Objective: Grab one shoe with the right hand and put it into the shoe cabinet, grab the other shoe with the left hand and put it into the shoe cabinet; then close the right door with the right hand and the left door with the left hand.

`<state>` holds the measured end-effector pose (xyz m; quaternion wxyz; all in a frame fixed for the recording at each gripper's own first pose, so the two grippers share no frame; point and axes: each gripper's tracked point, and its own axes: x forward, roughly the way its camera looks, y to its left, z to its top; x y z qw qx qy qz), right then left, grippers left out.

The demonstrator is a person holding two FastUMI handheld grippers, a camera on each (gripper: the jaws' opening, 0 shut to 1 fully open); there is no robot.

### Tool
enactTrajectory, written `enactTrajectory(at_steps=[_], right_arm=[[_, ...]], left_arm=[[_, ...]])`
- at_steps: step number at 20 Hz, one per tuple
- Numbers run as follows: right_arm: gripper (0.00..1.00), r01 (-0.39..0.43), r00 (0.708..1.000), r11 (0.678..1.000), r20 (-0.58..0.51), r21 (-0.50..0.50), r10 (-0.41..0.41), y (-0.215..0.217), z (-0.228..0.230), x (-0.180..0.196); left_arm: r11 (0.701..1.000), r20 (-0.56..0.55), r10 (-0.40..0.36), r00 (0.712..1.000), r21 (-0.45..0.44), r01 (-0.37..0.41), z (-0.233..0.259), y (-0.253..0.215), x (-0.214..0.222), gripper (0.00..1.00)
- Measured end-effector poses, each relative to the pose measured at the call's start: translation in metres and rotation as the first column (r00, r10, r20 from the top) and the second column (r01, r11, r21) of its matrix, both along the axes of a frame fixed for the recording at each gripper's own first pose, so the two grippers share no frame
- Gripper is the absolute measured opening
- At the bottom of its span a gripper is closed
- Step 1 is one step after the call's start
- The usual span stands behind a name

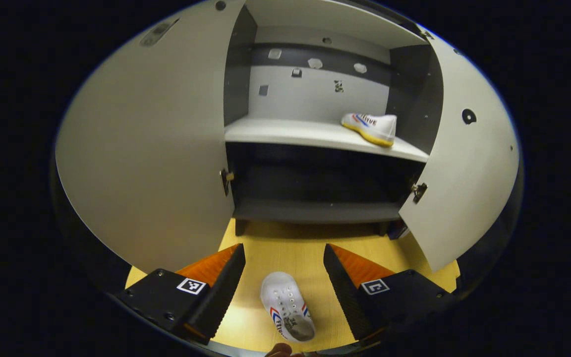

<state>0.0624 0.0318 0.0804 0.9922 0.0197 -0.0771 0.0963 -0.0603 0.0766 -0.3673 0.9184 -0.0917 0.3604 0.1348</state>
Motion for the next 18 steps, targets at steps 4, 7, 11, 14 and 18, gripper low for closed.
enactTrajectory(at_steps=[4,7,11,14,18], right_arm=[[0.40,0.035,0.999,0.999,0.040,-0.014,-0.034,-0.014,0.019,-0.017],[0.39,0.055,0.997,0.998,0.050,0.013,-0.056,-0.025,0.027,-0.026],[0.39,0.087,0.995,0.996,0.050,0.012,-0.088,-0.038,0.028,-0.031],[0.39,0.094,0.995,0.996,0.043,0.002,-0.094,-0.038,0.025,-0.033],[0.39,0.093,0.995,0.996,0.019,0.010,-0.093,-0.042,0.022,-0.033]], left_arm=[[0.997,-0.149,0.016,0.989,-0.069,-0.026,-0.071,0.000,-0.030,0.98],[0.994,-0.244,0.012,0.970,-0.101,-0.038,-0.109,-0.003,-0.053,0.98],[0.987,-0.318,0.009,0.948,-0.148,-0.059,-0.143,-0.009,-0.075,0.95],[0.984,-0.367,0.002,0.930,-0.167,-0.068,-0.166,-0.014,-0.087,0.92],[0.974,-0.417,-0.006,0.909,-0.207,-0.089,-0.189,-0.025,-0.102,0.77]])
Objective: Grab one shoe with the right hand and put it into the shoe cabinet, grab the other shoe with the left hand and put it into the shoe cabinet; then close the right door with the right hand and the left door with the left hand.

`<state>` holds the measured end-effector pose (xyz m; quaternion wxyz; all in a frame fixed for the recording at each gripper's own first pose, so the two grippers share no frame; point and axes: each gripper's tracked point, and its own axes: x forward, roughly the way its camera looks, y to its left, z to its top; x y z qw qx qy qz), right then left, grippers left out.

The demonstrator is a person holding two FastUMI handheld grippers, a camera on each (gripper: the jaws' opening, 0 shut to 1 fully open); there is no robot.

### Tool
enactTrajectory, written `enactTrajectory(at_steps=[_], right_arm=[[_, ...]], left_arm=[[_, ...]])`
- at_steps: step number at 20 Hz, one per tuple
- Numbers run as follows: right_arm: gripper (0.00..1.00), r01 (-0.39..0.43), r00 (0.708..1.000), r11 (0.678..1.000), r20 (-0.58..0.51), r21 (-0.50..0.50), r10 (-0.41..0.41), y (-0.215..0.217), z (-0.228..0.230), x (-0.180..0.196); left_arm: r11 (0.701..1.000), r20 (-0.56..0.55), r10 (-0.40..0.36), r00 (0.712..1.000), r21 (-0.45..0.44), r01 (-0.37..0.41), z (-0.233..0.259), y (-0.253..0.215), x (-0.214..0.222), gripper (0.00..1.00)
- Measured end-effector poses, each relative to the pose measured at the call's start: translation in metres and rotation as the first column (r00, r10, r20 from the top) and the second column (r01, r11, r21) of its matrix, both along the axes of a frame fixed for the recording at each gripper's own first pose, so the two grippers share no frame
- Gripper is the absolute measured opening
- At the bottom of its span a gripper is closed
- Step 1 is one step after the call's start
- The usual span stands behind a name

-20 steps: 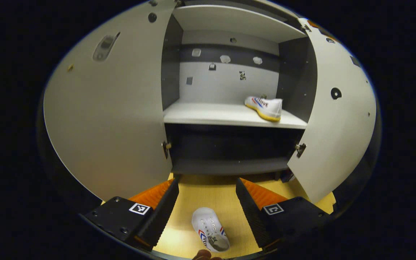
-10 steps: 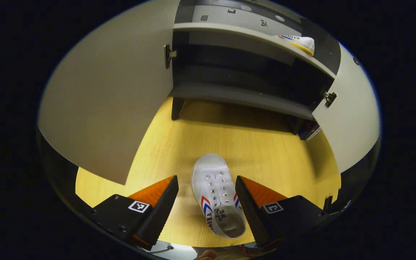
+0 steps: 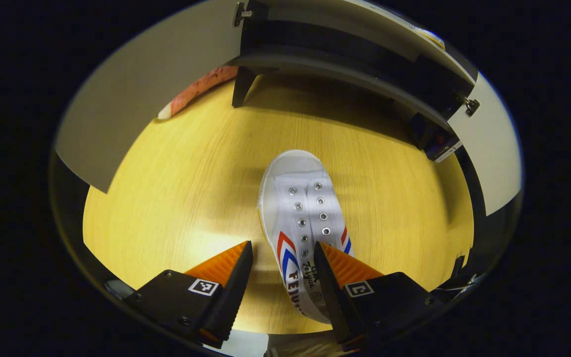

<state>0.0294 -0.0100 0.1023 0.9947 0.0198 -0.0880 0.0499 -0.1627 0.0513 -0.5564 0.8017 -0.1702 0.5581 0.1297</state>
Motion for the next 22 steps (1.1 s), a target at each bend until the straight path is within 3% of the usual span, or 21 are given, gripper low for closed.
enactTrajectory(at_steps=[4,5,8,10,11,13,16,18,22], right_arm=[[0.39,0.014,1.000,1.000,0.004,-0.010,-0.014,-0.004,0.000,0.000],[0.39,0.016,1.000,1.000,0.002,-0.010,-0.016,-0.005,0.000,0.000],[0.39,0.019,1.000,1.000,-0.001,-0.010,-0.019,-0.006,-0.002,0.001],[0.39,0.024,1.000,1.000,0.002,-0.017,-0.024,-0.007,-0.002,0.002],[0.34,0.028,1.000,0.999,0.003,-0.020,-0.028,-0.008,-0.003,0.002],[0.39,0.034,0.999,0.999,0.001,-0.022,-0.033,-0.010,-0.003,0.002],[0.40,0.044,0.999,0.999,-0.009,-0.026,-0.044,-0.016,-0.008,0.003],[0.34,0.050,0.999,0.998,-0.018,-0.026,-0.051,-0.020,-0.011,0.002],[0.34,0.068,0.998,0.997,-0.014,-0.028,-0.069,-0.029,-0.011,0.001]], left_arm=[[0.999,0.017,0.017,1.000,-0.036,-0.016,-0.010,-0.010,-0.003,0.67],[0.999,0.018,0.022,1.000,-0.040,-0.021,-0.006,-0.010,-0.004,0.46],[0.997,0.007,0.050,0.999,-0.054,-0.049,-0.007,-0.005,-0.002,0.36],[0.991,0.025,0.114,0.993,-0.076,-0.112,-0.006,-0.002,-0.001,0.21],[0.989,0.033,0.131,0.991,-0.079,-0.128,-0.003,0.000,0.000,0.11],[0.994,0.042,0.104,0.994,-0.047,-0.102,0.001,0.005,0.001,0.03],[0.999,0.096,0.045,0.994,-0.001,-0.045,0.025,0.012,0.014,0.02],[0.999,0.165,0.033,0.986,0.001,-0.034,0.050,0.015,0.027,0.02],[0.999,0.329,-0.029,0.944,0.051,0.012,0.082,0.024,0.036,0.02]])
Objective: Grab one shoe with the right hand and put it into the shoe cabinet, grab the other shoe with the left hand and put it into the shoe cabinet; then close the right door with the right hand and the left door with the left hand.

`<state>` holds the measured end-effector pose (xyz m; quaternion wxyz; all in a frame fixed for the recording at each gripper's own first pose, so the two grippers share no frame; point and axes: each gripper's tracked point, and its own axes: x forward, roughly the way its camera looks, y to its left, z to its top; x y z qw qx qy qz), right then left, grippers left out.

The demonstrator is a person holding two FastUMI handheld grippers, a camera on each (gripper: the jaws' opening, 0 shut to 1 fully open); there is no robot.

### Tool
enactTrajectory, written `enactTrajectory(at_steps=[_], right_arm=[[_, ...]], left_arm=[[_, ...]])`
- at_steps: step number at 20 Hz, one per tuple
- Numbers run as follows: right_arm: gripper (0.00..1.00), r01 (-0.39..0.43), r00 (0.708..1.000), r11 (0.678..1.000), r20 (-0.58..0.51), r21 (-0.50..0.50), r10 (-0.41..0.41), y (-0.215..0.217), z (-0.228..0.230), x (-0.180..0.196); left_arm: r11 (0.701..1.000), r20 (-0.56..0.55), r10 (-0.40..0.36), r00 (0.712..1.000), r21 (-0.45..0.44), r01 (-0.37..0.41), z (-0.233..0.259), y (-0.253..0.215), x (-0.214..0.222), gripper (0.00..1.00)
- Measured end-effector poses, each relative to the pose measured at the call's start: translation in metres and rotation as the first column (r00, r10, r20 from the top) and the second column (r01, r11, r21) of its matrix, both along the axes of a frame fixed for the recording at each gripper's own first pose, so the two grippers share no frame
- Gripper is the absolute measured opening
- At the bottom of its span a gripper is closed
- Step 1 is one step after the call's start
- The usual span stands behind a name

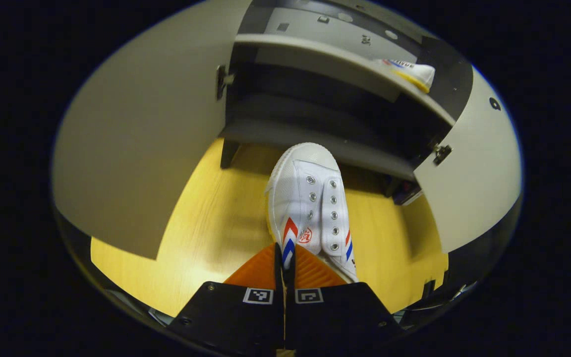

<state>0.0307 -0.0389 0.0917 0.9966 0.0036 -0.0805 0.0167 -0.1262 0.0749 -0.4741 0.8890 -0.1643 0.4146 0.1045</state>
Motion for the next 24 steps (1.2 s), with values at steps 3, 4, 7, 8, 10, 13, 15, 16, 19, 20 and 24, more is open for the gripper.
enactTrajectory(at_steps=[3,4,7,8,10,13,15,16,19,20,24], right_arm=[[0.34,0.014,1.000,1.000,0.010,-0.001,-0.014,-0.007,0.003,-0.002],[0.34,0.019,1.000,1.000,0.013,-0.001,-0.019,-0.009,0.003,-0.002],[0.34,0.039,0.999,0.999,0.018,-0.004,-0.039,-0.018,0.004,0.000],[0.34,0.045,0.999,0.999,0.019,-0.004,-0.045,-0.021,0.004,0.000],[0.34,0.055,0.998,0.998,0.018,0.000,-0.055,-0.026,0.003,0.002],[0.34,0.064,0.998,0.998,0.015,0.008,-0.064,-0.032,0.004,0.003],[0.39,0.065,0.998,0.998,0.010,0.014,-0.065,-0.034,0.003,0.002],[0.39,0.066,0.998,0.998,0.009,0.016,-0.066,-0.034,0.004,0.002],[0.34,0.069,0.998,0.998,0.006,0.012,-0.069,-0.034,0.003,0.001],[0.34,0.071,0.997,0.997,0.004,0.007,-0.071,-0.034,0.002,0.000],[0.35,0.058,0.998,0.998,-0.017,-0.001,-0.058,-0.027,-0.005,-0.001]], left_arm=[[0.999,0.129,-0.029,0.991,0.030,0.025,0.001,-0.002,0.003,0.02],[0.999,0.170,-0.035,0.985,0.037,0.030,-0.005,-0.001,0.005,0.02],[0.998,0.285,-0.054,0.957,0.043,0.043,-0.008,0.001,0.011,0.02],[0.998,0.315,-0.058,0.947,0.041,0.048,-0.009,0.001,0.012,0.01],[0.998,0.359,-0.061,0.932,0.043,0.049,-0.013,0.001,0.015,0.02],[0.997,0.403,-0.059,0.913,0.067,0.035,-0.010,0.001,0.014,0.02],[0.997,0.417,-0.048,0.908,0.070,0.020,-0.009,0.001,0.014,0.01],[0.997,0.420,-0.043,0.907,0.072,0.015,-0.008,0.001,0.013,0.01],[0.995,0.397,-0.045,0.917,0.097,0.007,-0.008,0.002,0.012,0.00],[0.995,0.384,-0.049,0.922,0.099,0.012,-0.007,0.001,0.012,0.00],[0.992,0.333,-0.068,0.940,0.121,0.029,-0.009,0.002,0.011,0.01]])
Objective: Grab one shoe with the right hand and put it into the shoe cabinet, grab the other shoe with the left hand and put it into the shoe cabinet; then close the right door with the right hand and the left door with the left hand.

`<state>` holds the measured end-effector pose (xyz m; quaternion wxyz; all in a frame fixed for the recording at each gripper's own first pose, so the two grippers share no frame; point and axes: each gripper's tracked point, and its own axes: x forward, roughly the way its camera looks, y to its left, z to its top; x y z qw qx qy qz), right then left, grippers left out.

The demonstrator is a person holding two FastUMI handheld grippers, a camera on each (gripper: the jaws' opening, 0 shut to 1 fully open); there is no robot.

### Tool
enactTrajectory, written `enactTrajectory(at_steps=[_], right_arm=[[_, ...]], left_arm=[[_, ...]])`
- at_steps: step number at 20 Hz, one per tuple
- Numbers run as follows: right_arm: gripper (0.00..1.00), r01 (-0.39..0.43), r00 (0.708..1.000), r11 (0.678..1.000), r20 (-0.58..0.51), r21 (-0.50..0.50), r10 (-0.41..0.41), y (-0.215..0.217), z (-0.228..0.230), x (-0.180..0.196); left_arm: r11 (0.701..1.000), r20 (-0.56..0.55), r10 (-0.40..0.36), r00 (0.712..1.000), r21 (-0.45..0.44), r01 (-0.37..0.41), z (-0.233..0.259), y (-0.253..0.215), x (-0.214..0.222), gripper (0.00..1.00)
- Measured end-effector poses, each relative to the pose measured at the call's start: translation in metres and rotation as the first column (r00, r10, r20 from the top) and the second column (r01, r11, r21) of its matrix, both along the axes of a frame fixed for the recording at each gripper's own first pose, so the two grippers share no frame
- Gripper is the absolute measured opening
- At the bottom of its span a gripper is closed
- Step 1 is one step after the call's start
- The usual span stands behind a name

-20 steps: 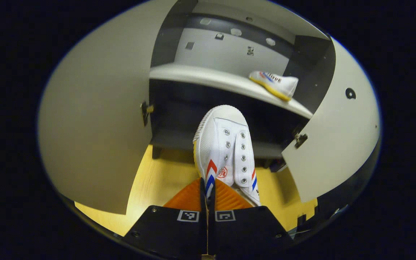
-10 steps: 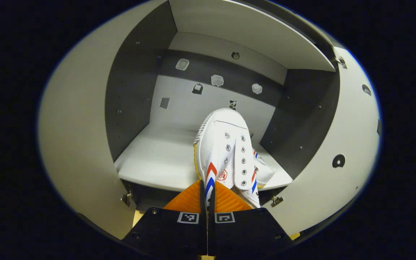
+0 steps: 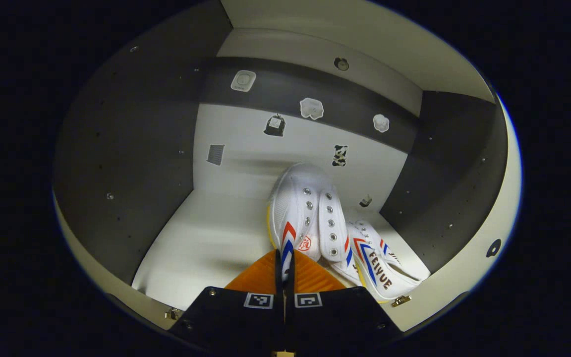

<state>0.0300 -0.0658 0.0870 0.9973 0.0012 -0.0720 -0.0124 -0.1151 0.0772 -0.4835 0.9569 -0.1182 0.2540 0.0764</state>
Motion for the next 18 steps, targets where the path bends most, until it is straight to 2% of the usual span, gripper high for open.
enactTrajectory(at_steps=[1,2,7,8,9,10,11,12,13,14,15,18], right_arm=[[0.40,-0.005,1.000,1.000,-0.004,-0.001,0.005,0.001,-0.001,-0.001],[0.35,-0.009,1.000,1.000,-0.004,-0.003,0.009,0.003,-0.001,-0.003],[0.35,-0.019,1.000,1.000,-0.010,0.006,0.020,0.003,-0.002,-0.010],[0.40,-0.020,1.000,1.000,-0.008,0.011,0.020,0.002,-0.002,-0.011],[0.40,-0.022,1.000,1.000,-0.008,0.015,0.022,0.001,-0.001,-0.013],[0.35,-0.026,1.000,0.999,-0.006,0.021,0.026,0.000,0.000,-0.015],[0.40,-0.029,1.000,0.999,-0.002,0.028,0.029,-0.002,0.003,-0.018],[0.40,-0.030,1.000,0.999,0.002,0.035,0.030,-0.005,0.005,-0.021],[0.40,-0.030,1.000,0.999,0.004,0.040,0.030,-0.008,0.007,-0.024],[0.35,-0.027,1.000,0.999,0.007,0.044,0.027,-0.012,0.009,-0.027],[0.35,-0.022,1.000,0.999,0.009,0.045,0.022,-0.017,0.010,-0.031],[0.35,0.010,1.000,0.999,0.010,0.038,-0.010,-0.037,0.010,-0.041]], left_arm=[[1.000,-0.017,0.001,1.000,0.009,-0.001,-0.003,0.000,0.000,0.01],[1.000,-0.030,0.003,1.000,0.012,-0.003,-0.009,-0.003,0.002,0.01],[1.000,-0.063,0.005,0.998,0.027,-0.003,-0.026,-0.001,0.007,0.01],[1.000,-0.059,0.007,0.998,0.026,-0.005,-0.025,-0.002,0.007,0.01],[1.000,-0.064,0.007,0.998,0.030,-0.005,-0.026,-0.002,0.006,0.01],[0.999,-0.067,0.009,0.998,0.035,-0.007,-0.027,-0.001,0.006,0.01],[0.999,-0.071,0.014,0.997,0.040,-0.011,-0.026,0.000,0.005,0.01],[0.999,-0.076,0.018,0.997,0.048,-0.014,-0.026,0.001,0.004,0.02],[0.998,-0.080,0.031,0.996,0.055,-0.027,-0.025,0.003,0.002,0.07],[0.998,-0.088,0.043,0.995,0.056,-0.038,-0.026,0.004,-0.002,0.09],[0.997,-0.089,0.053,0.995,0.055,-0.048,-0.025,0.006,-0.005,0.12],[0.997,-0.079,0.062,0.995,0.045,-0.058,-0.023,0.006,-0.010,0.12]])
